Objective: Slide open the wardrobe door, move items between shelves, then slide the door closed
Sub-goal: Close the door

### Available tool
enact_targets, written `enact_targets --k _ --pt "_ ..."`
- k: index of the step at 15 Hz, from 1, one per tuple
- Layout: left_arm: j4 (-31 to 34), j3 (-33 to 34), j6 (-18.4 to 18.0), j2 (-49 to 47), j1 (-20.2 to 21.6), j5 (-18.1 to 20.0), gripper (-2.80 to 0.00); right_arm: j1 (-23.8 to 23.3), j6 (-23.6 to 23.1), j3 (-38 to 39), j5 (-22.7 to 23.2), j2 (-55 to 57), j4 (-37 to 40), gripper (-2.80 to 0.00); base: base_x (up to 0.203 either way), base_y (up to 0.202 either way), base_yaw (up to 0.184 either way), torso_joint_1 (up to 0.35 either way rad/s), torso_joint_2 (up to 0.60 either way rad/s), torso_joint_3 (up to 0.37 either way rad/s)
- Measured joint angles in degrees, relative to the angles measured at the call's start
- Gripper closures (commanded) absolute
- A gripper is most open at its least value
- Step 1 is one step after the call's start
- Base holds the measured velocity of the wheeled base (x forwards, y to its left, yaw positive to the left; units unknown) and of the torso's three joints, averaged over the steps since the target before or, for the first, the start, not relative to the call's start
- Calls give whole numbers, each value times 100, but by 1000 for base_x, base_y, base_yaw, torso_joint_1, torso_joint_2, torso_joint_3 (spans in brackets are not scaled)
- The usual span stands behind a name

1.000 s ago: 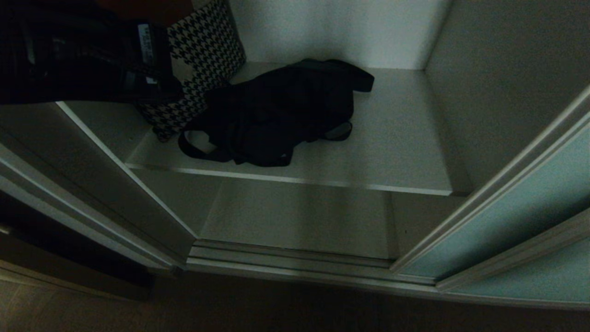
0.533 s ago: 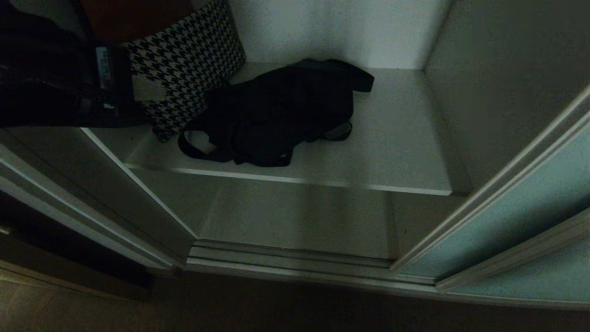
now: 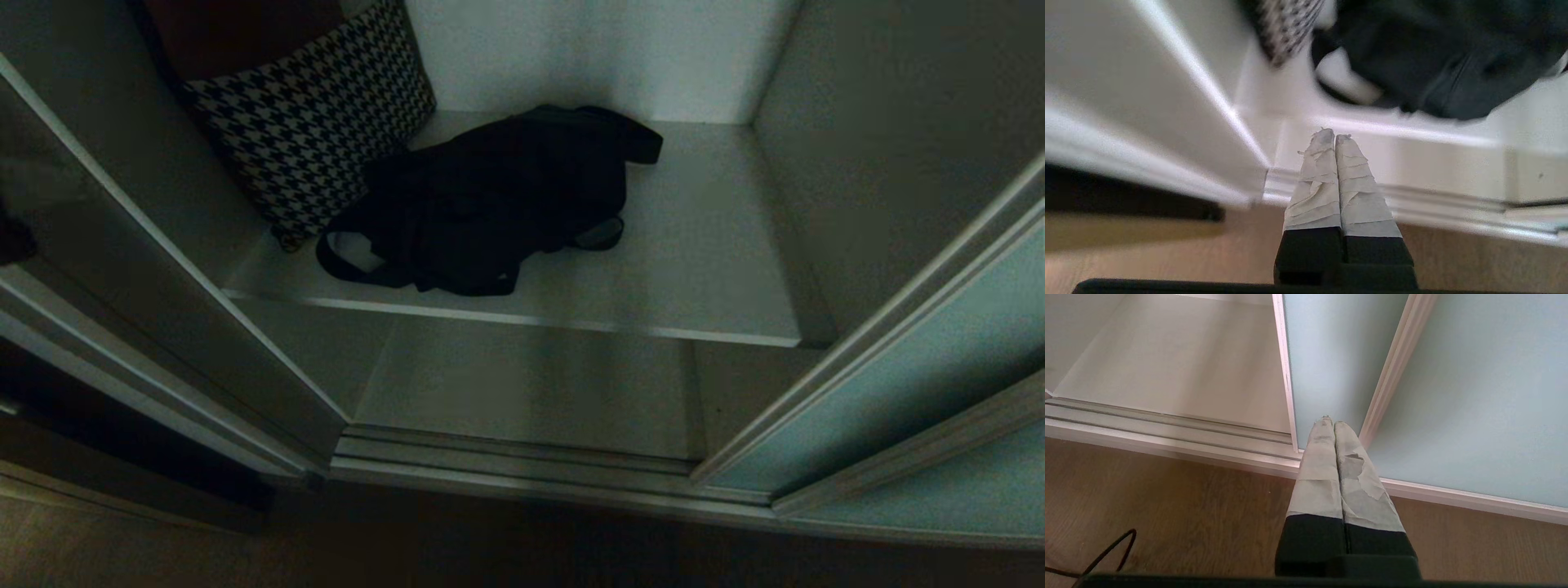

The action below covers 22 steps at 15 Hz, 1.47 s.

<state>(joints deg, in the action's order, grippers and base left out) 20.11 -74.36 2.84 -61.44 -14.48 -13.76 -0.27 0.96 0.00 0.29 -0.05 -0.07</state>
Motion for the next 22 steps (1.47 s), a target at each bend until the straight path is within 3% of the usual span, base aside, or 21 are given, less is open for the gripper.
enact_targets --k 7,12,16,20,22 --pt "-16 2657 -12 2670 1093 950 0 2 0 0 2 0 0 0 0 0 0 0 0 0" --pt "-27 4415 -311 4379 1562 1803 0 0 -1 0 -5 0 0 0 0 0 0 0 0 0" --pt "-418 5251 -364 4904 1643 1880 0 0 -2 0 0 0 0 0 0 0 0 0 0 0" --pt "-979 6243 -836 5701 1604 1897 0 2 -1 0 0 0 0 0 0 0 0 0 0 0" --pt "-1597 6916 -885 5931 1595 1869 0 2 -2 0 0 0 2 0 0 0 0 0 0 0"
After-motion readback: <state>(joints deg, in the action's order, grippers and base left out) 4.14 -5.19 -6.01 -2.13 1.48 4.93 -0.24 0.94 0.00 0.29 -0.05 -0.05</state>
